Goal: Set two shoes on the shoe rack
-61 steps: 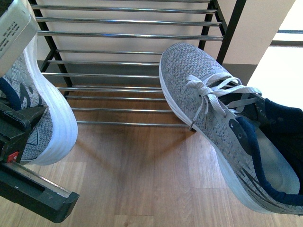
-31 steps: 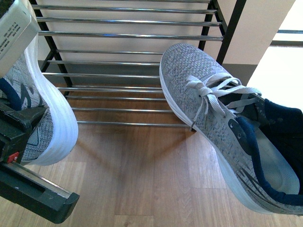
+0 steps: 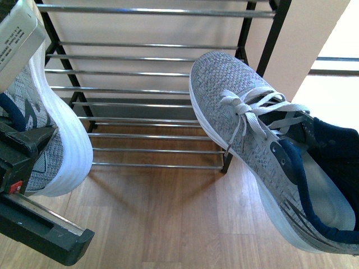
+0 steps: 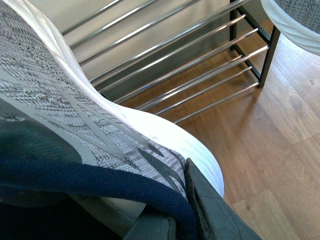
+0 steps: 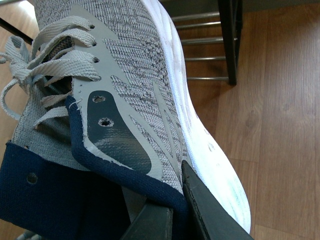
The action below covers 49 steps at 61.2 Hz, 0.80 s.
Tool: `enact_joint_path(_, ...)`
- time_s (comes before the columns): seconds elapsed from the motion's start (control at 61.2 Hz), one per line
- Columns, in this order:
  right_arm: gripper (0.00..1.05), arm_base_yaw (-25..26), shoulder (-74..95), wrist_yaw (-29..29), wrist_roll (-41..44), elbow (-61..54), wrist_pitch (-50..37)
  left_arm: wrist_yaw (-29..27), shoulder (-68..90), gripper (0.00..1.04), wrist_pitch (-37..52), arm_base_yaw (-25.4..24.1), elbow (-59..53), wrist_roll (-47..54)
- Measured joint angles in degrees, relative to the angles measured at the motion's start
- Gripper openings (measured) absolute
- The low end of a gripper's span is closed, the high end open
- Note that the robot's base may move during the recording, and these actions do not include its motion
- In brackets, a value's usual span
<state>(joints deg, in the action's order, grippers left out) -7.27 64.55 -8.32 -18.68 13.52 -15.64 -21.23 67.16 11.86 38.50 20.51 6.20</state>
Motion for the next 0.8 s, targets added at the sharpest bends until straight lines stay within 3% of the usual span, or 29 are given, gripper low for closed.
enact_joint_path(0.278,0.01,-0.1,0.2,0.6,0.1,-0.1,-0.6,-0.2,0.0,0.02,0.0,0.0,0.0,0.0)
enact_joint_path(0.327,0.01,-1.4,2.7,5.7,1.8,-2.6,-10.0,-0.2,0.0,0.02,0.0,0.0,0.0,0.0)
enact_joint_path(0.376,0.01,-2.8,6.1,12.3,4.5,-6.1,-24.8,-0.2,0.0,0.02,0.0,0.0,0.0,0.0)
enact_joint_path(0.474,0.01,-3.8,6.0,17.4,5.8,-6.8,-36.1,0.0,0.0,0.02,0.0,0.0,0.0,0.0)
enact_joint_path(0.801,0.01,-9.6,6.1,21.3,0.9,10.3,-24.5,0.0,0.0,0.02,0.0,0.0,0.0,0.0)
